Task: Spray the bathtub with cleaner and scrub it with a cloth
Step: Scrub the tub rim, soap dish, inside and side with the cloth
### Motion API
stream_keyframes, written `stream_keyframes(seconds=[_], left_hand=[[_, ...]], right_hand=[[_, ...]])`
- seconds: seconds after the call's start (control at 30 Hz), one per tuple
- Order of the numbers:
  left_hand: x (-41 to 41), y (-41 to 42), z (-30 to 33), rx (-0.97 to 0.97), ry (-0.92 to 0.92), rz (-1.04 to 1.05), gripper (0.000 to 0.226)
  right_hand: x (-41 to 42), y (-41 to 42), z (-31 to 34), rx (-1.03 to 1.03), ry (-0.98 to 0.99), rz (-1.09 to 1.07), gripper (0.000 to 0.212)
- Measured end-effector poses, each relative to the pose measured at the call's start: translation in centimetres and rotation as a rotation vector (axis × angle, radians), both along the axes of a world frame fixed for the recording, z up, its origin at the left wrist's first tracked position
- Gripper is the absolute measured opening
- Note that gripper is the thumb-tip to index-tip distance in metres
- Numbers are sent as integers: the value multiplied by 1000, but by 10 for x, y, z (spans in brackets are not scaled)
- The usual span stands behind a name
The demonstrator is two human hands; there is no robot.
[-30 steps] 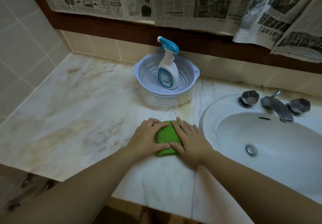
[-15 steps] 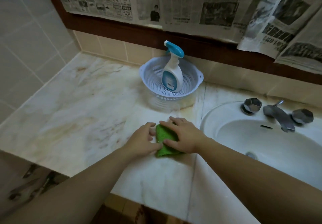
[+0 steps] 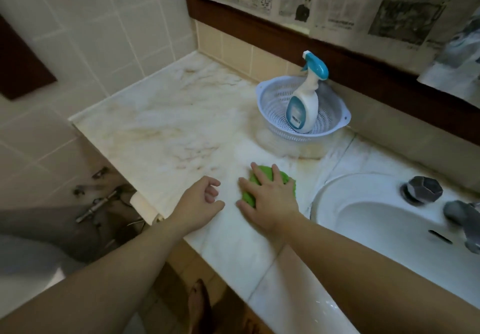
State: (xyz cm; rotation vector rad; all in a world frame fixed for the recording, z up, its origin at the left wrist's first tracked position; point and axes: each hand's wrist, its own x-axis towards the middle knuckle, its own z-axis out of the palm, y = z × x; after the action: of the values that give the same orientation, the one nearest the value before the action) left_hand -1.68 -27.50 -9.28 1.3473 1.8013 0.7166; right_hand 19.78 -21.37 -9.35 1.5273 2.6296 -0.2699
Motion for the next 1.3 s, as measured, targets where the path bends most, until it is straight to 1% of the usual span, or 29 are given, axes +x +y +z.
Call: stream_keyframes(seconds=[0.17, 0.37, 0.53, 0.67, 0.77, 0.83, 0.9, 1.0, 1.03, 1.1, 1.3], left_hand=[[-3, -23, 3, -29, -29, 64, 35], [-9, -47, 12, -21, -52, 97, 34], [-33, -68, 32, -17, -63, 105, 34], [-67, -109, 47, 17, -125, 203, 30], [-98, -154, 48, 3, -224, 286, 25], [-120, -185, 48, -17, -332, 352, 20], [-144, -218, 54, -4, -513, 465, 20], [-184, -275, 67, 99, -894, 638, 22], [-199, -295, 71, 130, -959, 677, 20], [-229, -337, 77, 176, -1015, 769, 18], [-281, -457, 96, 313, -1004, 1045, 31]], right_hand=[[7, 3, 2, 83, 19, 14, 48], [8, -4, -2, 62, 170, 61, 44], [-33, -31, 6, 23, 219, 145, 44], [-90, -62, 20, -25, 328, 225, 50], [-141, -94, 30, -71, 454, 265, 52], [-179, -120, 38, -102, 520, 332, 51], [-219, -149, 48, -124, 566, 419, 52], [-284, -198, 60, -141, 630, 537, 53], [-306, -216, 63, -166, 648, 570, 54], [-347, -255, 72, -233, 670, 653, 60], [-436, -374, 100, -316, 642, 939, 80]])
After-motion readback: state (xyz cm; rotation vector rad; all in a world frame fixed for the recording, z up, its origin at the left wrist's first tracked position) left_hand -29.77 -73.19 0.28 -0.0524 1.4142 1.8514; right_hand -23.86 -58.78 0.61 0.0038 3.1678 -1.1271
